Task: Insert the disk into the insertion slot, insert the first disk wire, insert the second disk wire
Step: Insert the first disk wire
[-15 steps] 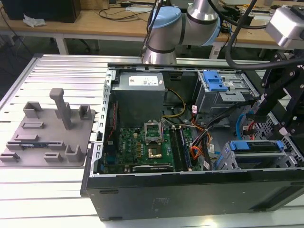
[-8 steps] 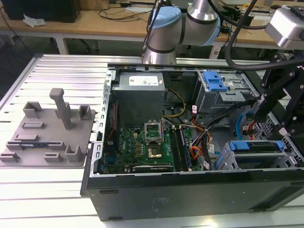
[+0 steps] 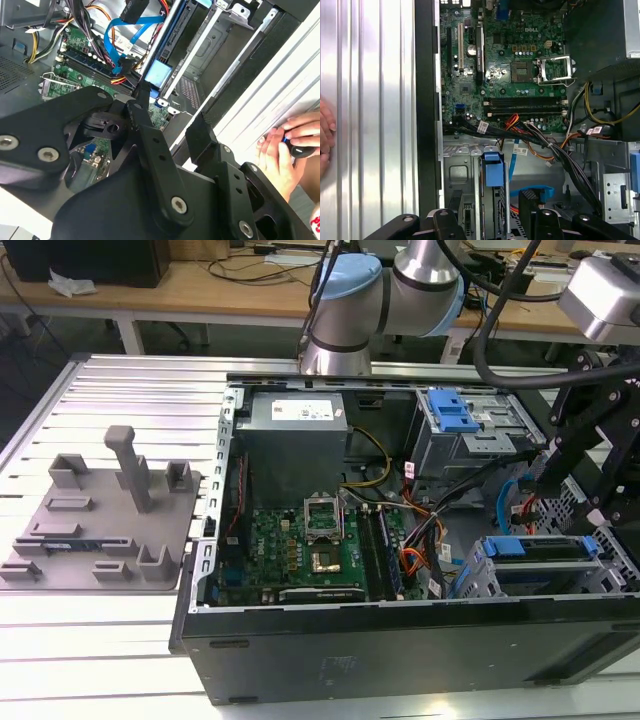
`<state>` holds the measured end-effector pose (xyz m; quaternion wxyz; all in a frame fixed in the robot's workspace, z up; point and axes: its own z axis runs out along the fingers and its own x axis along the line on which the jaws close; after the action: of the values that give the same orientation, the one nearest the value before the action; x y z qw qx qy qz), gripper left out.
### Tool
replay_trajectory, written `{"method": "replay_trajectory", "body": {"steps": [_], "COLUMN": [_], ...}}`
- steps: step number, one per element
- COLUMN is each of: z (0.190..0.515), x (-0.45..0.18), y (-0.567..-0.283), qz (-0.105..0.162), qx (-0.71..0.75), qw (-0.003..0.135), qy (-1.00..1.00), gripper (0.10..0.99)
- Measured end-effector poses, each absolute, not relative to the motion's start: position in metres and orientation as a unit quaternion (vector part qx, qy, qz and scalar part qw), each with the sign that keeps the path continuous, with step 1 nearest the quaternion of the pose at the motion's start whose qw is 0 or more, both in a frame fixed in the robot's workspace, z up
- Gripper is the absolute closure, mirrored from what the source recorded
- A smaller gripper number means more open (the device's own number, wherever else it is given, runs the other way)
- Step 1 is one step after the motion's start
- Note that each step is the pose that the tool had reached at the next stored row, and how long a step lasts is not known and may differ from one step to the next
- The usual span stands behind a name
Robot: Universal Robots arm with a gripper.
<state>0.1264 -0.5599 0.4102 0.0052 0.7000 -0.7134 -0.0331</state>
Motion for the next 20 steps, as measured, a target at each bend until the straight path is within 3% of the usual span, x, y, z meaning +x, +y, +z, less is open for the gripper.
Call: {"method": "replay_trajectory", "body": {"steps": [1, 3, 5, 11, 16, 20], "z": [0.41, 0.41, 0.41, 0.408, 0.407, 0.407], "x": [0.126, 0.126, 0.125, 0.123, 0.122, 0.122], "y": [-0.56, -0.556, -0.556, -0.555, -0.537, -0.51], "qz": [-0.033, -0.011, 0.001, 0.033, 0.066, 0.077], "qx": [0.7, 0.699, 0.699, 0.681, 0.679, 0.679], "qw": [0.005, 0.026, 0.033, 0.016, 0.047, 0.057], "qy": [-0.713, -0.714, -0.714, -0.732, -0.729, -0.728], "gripper": [0.525, 0.525, 0.525, 0.525, 0.525, 0.525]}}
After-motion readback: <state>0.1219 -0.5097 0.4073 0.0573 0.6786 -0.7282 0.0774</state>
